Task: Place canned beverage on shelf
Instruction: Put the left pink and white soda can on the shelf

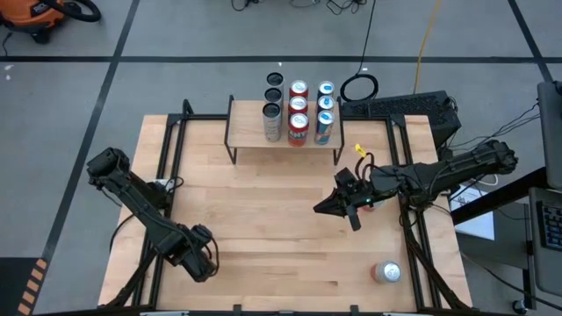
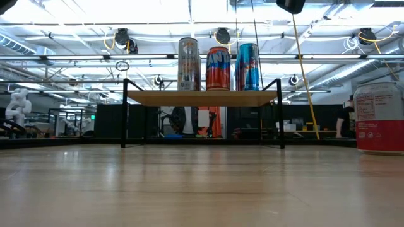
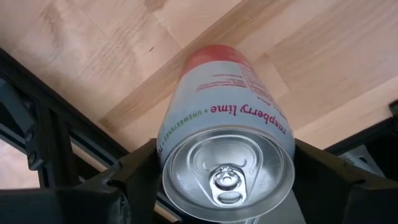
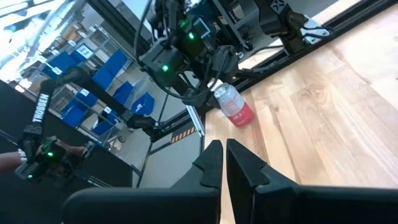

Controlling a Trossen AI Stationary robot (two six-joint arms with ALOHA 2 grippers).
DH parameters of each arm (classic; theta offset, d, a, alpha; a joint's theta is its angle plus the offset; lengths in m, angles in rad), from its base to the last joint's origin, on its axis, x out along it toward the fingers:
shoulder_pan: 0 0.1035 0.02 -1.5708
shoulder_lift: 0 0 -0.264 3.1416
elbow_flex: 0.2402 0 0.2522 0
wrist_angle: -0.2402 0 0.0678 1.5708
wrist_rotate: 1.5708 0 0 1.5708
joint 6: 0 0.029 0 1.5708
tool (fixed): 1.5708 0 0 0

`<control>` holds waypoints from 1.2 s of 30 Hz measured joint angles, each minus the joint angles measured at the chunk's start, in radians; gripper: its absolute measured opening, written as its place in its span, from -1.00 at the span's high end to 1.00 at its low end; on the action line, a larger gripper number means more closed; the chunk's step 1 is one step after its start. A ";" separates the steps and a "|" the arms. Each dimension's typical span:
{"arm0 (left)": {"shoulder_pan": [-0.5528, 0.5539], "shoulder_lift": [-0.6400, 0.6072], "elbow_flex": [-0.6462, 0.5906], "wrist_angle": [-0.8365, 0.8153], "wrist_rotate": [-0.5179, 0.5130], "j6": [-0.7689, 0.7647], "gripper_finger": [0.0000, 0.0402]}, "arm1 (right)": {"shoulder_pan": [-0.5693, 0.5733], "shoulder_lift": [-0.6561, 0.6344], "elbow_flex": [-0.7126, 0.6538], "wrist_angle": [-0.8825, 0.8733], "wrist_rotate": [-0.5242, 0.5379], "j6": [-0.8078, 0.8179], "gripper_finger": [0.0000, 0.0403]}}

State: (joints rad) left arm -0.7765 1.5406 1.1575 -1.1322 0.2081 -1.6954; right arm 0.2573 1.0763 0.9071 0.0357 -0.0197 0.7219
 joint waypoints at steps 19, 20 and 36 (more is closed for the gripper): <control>0.098 0.000 0.135 -0.007 -0.042 0.141 -0.38 | 0.000 0.005 0.000 0.038 0.026 0.060 1.00; 0.109 0.000 0.154 -0.009 -0.058 0.151 -0.38 | 0.000 0.005 0.000 0.048 0.025 0.060 1.00; 0.313 -0.001 0.422 -0.001 -0.219 0.238 -0.38 | 0.039 0.024 0.045 -0.005 0.081 -0.010 1.00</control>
State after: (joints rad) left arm -0.4635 1.5398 1.5795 -1.1328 -0.0110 -1.4574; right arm 0.2964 1.0999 0.9522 0.0305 0.0610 0.7115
